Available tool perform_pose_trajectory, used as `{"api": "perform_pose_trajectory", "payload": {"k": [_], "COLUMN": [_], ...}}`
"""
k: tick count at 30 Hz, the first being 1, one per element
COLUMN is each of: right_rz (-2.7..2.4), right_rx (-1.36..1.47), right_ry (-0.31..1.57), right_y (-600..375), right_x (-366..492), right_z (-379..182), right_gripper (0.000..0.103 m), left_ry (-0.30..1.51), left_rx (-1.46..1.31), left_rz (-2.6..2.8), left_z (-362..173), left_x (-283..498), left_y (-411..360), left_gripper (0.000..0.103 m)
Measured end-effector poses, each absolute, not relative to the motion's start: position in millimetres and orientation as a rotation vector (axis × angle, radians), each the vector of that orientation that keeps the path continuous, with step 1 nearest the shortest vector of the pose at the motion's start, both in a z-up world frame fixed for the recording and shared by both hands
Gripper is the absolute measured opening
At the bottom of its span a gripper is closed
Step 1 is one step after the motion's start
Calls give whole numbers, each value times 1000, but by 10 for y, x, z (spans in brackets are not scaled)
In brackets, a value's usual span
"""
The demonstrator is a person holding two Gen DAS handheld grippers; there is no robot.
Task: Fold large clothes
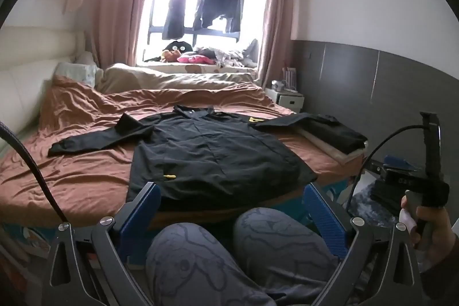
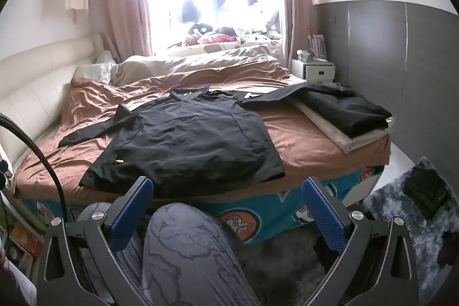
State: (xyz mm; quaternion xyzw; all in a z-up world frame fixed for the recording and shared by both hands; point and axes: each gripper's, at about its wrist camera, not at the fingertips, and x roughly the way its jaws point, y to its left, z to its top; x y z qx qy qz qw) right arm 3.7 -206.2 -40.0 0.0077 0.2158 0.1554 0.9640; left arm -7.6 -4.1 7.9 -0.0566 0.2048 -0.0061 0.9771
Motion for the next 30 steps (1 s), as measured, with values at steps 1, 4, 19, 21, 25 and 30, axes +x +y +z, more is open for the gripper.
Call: {"api": "perform_pose_trajectory", "payload": {"k": [1,4,19,21,25,30], "right_rz": [315,318,317,317,318,317], "right_rx": [18,23,22,23,27,31], "right_ry": [437,438,417,418,422,424], "right_y": [-2064,-2070,-2076,-2072,-2067,-2062], "right_x": [36,49,29,29,34,48], "right_z": [-401,-418,-435,-437,-441,-444], "right_gripper": [103,103,103,103,103,103], "left_ry": [413,411,405,405,400,399], "left_rx": [-115,-111,-103,-104,-105,-104], "left_rz": [-11,-11,-11,-12,-13,-16], "left_z": [78,82,101,102,113,126], "left_x": [-74,-72,-95,-98,-117,-131], "left_y": [-49,-74,-149,-148,-142,-132], "left_gripper": [100,100,100,100,101,100]}}
